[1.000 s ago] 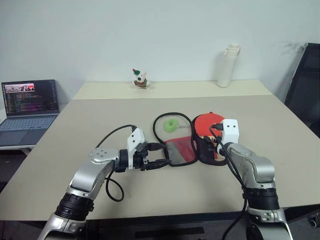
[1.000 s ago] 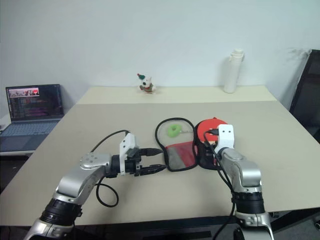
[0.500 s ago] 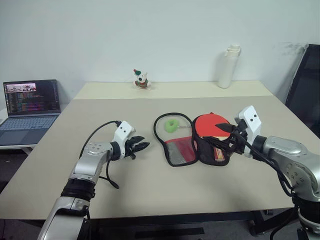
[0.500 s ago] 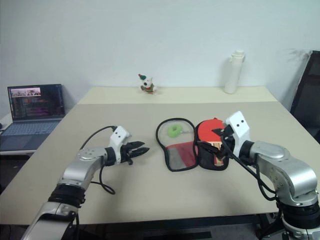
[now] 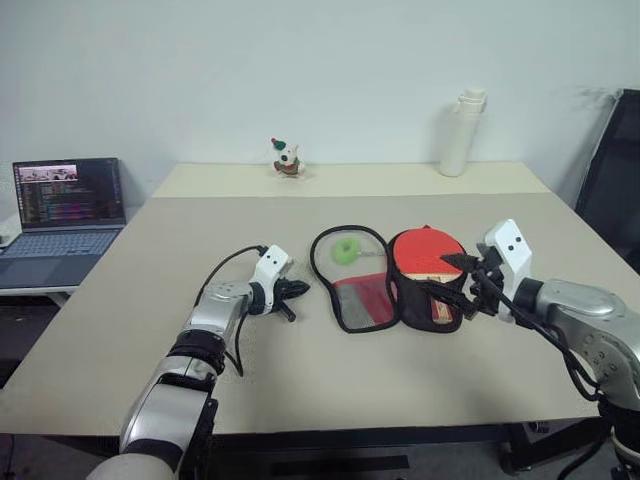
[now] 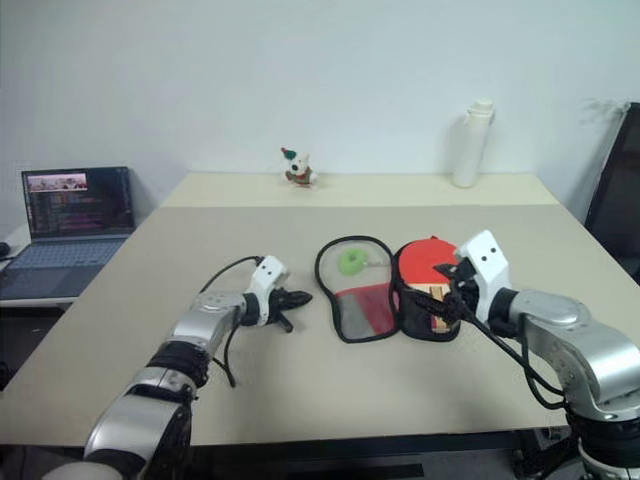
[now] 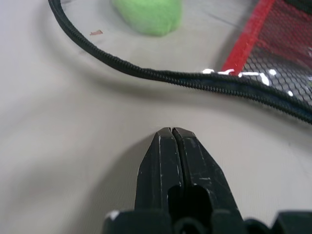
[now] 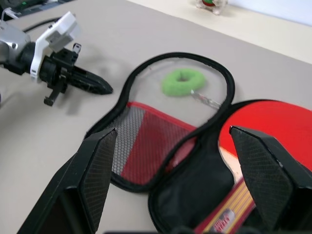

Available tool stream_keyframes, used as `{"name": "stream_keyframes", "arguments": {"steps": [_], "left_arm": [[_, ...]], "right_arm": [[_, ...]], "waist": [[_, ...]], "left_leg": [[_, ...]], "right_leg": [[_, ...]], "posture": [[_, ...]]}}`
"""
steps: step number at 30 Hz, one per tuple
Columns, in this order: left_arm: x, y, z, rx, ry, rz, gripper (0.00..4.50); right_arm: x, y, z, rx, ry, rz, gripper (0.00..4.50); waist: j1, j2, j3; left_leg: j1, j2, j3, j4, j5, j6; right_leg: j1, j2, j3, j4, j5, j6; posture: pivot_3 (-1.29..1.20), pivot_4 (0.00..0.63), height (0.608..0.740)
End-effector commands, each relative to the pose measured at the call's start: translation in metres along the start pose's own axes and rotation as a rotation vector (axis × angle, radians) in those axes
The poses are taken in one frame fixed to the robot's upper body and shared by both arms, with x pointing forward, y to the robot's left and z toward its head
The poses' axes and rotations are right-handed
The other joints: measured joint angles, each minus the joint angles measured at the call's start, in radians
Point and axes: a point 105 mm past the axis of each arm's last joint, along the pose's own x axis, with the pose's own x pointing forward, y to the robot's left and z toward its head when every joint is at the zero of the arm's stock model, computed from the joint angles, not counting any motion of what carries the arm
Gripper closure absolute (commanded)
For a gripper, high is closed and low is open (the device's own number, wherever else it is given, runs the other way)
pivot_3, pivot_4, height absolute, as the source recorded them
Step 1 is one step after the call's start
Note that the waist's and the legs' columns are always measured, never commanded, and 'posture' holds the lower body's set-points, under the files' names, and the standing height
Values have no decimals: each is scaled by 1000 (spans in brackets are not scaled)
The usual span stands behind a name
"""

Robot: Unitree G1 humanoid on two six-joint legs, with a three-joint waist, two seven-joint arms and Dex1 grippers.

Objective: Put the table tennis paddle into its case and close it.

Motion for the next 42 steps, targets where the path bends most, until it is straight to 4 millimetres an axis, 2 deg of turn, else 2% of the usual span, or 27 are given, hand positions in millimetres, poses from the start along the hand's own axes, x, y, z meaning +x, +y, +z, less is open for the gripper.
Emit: {"name": "stream_keyframes", "arguments": {"steps": [1, 4, 8, 16, 19, 24, 29, 34, 38, 42], "left_arm": [[17, -13, 7, 18, -4, -50, 4465], [23, -16, 14, 30, -17, -62, 4465], [38, -33, 62, 98, -114, -143, 4465], [52, -58, 106, 174, -184, -231, 4465], [58, -71, 123, 199, -217, -258, 4465], [75, -106, 159, 228, -279, -297, 4465], [86, -125, 179, 224, -319, -269, 4465], [85, -126, 180, 224, -337, -272, 4465], [78, -108, 168, 215, -334, -258, 4465], [64, -91, 157, 188, -365, -282, 4465]], "right_arm": [[-17, -11, 9, -44, -37, -56, 470], [-22, -15, 6, -40, -27, -78, 470], [-38, -26, 1, -41, -4, -147, 470], [-55, -31, -4, -31, 11, -210, 470], [-61, -32, -7, -20, 25, -225, 470], [-76, -40, -14, 18, 68, -283, 470], [-87, -48, -15, 45, 82, -346, 470], [-82, -47, -18, 76, 85, -356, 470], [-73, -49, -21, 96, 85, -356, 470], [-54, -50, -24, 143, 68, -323, 470]], "waist": [[10, 0, 0], [22, 0, 0], [34, -1, 0], [19, -2, 0], [19, -2, 0], [20, -2, 1], [18, -2, 1], [12, -2, 1], [8, -2, 0], [-1, -1, 0]], "left_leg": [[0, 0, 0, 1, 0, 0], [0, 0, 0, 2, 0, 0], [-2, -1, -2, 2, 0, 0], [-2, -1, -1, 0, 0, 0], [-2, -1, -2, 0, 0, 0], [-2, -1, -2, 1, 0, 0], [-3, -2, -1, 0, 0, 0], [-1, 0, -1, -1, 0, 0], [0, 1, -1, 0, 0, 0], [0, 1, -1, 0, 0, 0]], "right_leg": [[1, 0, -3, 0, 0, 0], [2, -1, -7, 0, 0, 0], [2, -1, -10, -1, 0, 0], [1, -1, -9, -2, 0, 0], [1, 0, -10, -2, 0, 0], [2, -1, -9, -2, 0, 0], [2, -1, -9, -4, 0, 0], [1, 1, -8, -2, 0, 0], [1, 2, -8, 0, 0, 0], [1, 2, -8, 0, 0, 0]], "posture": [[0, 150, 740], [0, 150, 740], [0, 150, 740], [0, 150, 740], [0, 150, 740], [0, 150, 740], [0, 150, 740], [0, 150, 740], [0, 150, 740], [0, 150, 740]]}}
